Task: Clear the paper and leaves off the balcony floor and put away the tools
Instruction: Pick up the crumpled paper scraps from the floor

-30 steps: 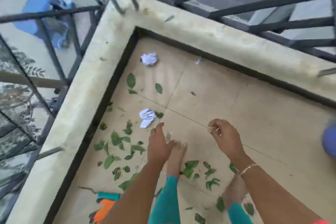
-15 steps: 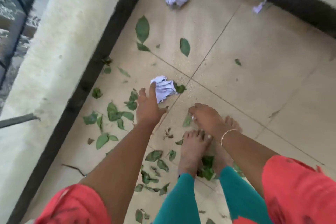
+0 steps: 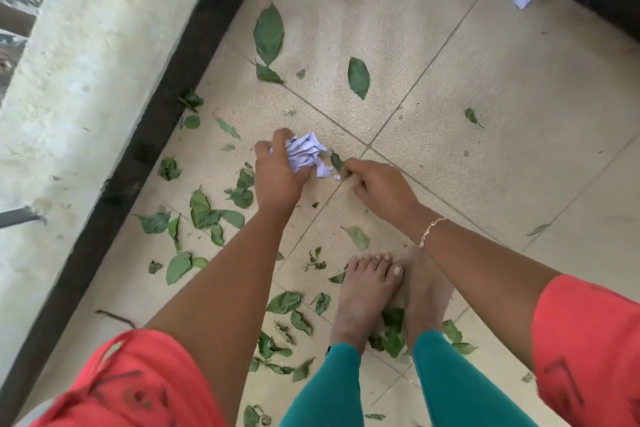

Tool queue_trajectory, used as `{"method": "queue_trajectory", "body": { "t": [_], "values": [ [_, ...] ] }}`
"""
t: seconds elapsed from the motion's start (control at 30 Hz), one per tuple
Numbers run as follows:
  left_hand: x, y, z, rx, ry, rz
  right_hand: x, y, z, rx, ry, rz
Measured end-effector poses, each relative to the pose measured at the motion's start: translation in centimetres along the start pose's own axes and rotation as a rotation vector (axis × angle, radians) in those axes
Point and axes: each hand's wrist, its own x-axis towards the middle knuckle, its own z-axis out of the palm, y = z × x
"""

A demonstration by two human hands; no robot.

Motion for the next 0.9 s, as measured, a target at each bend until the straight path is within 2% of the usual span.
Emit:
{"method": "queue_trajectory", "body": {
  "t": [0.1, 0.23, 0.3, 0.4, 0.5, 0.63, 0.73, 0.8, 0.9],
  "values": [
    [-0.1, -0.6, -1.0, -0.135, 0.099, -0.074, 1.7, -0.9, 1.2, -0.113, -0.049, -0.035],
    [-0.5, -1.6, -1.7, -0.18, 0.112, -0.153, 2.6, -0.9, 2.3, -0.323, -0.106, -0.028],
    [-0.7, -1.9, -1.8, -0.188, 0.124, -0.178, 2.7, -1.0, 2.3, -0.297, -0.068, 0.001],
    [-0.9, -1.7, -1.6, -0.225, 0.147, -0.203, 2.8, -0.7, 1.8, -0.104, 0.029, 0.038],
    [-0.8, -1.5, -1.1, -0.282, 0.188, -0.254, 2.8, -1.5, 1.4, -0.128, 0.05, -0.115],
    [-1.0, -1.6, -0.5, -0.356, 0.228, -0.327, 3.8, -2.8, 2.4, -0.36, -0.086, -0.339],
    [-1.2, -1.9, -0.6, -0.385, 0.21, -0.326, 4.6, -3.0, 2.2, -0.426, -0.151, -0.32],
    [-1.7, -1.8, -1.3, -0.364, 0.196, -0.326, 3.9, -3.0, 1.2, -0.433, -0.095, -0.313],
    [-3.3, -0.5, -3.4, -0.346, 0.17, -0.312, 1.0, -3.3, -1.7, -0.413, 0.025, -0.209]
  ]
}}
